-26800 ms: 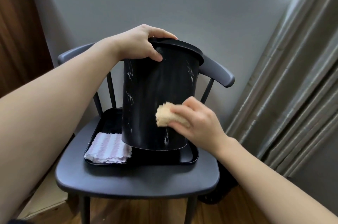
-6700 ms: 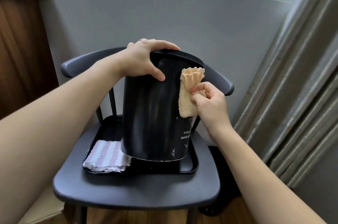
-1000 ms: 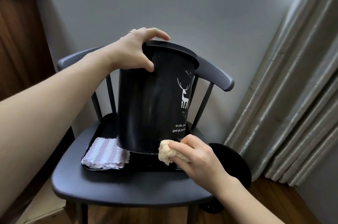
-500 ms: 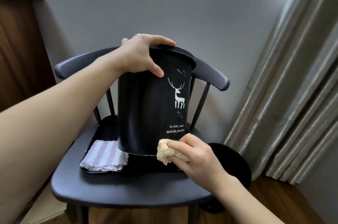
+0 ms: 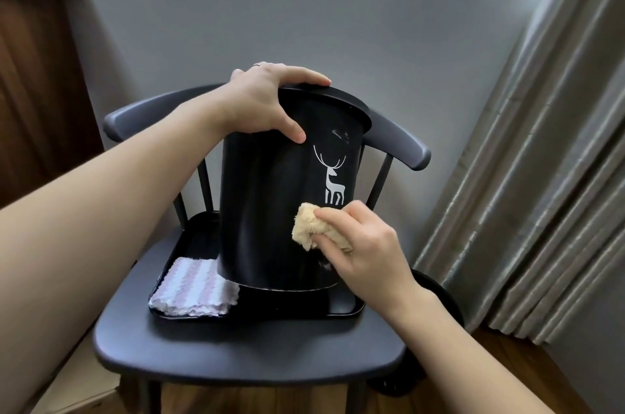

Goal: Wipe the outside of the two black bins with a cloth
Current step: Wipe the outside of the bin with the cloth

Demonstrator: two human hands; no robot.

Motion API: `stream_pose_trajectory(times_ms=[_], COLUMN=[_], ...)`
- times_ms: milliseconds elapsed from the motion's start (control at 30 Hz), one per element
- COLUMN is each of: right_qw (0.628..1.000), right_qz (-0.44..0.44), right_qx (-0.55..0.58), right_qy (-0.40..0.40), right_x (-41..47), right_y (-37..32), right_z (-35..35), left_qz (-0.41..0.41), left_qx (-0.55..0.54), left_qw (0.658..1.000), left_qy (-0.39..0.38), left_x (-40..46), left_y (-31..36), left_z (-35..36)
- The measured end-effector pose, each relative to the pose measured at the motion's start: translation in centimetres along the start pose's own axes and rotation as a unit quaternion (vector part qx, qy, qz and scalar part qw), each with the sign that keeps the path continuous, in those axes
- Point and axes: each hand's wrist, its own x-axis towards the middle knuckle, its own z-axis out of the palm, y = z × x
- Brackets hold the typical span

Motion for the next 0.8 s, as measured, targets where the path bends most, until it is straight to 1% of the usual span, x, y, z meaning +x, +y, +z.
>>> stream_pose_trajectory(times_ms=[133, 167, 200, 267, 367, 433, 500, 667, 800], right_qw=[0.987, 0.984, 0.984, 0.991, 0.998, 0.997, 0.995, 0.998, 0.996], right_qz=[-0.107, -0.121, -0.124, -0.106, -0.022, 0.038, 0.060, 0.012, 0.023], right_qx=[-0.036, -0.049, -0.055, -0.050, -0.040, -0.026, -0.016, -0.034, -0.051], right_qy=[-0.110, -0.119, -0.115, -0.070, 0.033, 0.068, 0.081, 0.059, 0.070], right_x=[-1.0, -0.7, 0.0, 2.2, 6.2, 8.1, 8.6, 8.2, 10.1], right_y=[0.1, 0.3, 0.4, 0.6, 0.8, 1.0, 0.9, -0.5, -0.4], right_z=[-0.5, -0.7, -0.9, -1.2, -1.6, -1.8, -1.7, -1.5, -1.9], left_qz=[0.005, 0.007, 0.008, 0.011, 0.031, 0.039, 0.041, 0.055, 0.054], left_qx=[-0.019, -0.020, -0.020, -0.019, -0.017, -0.012, -0.007, 0.004, 0.004], left_qw=[1.000, 1.000, 1.000, 1.000, 0.998, 0.996, 0.996, 0.996, 0.997], left_qy=[-0.006, -0.008, -0.011, -0.019, -0.054, -0.074, -0.074, -0.064, -0.057], left_x=[-0.5, -0.6, -0.6, -0.7, -0.6, -0.7, -0.7, -1.2, -1.2], left_y=[-0.7, -0.7, -0.8, -0.7, -0.4, -0.1, 0.0, -0.1, -0.1], left_z=[-0.4, -0.4, -0.5, -0.6, -0.9, -1.1, -1.1, -1.1, -1.0])
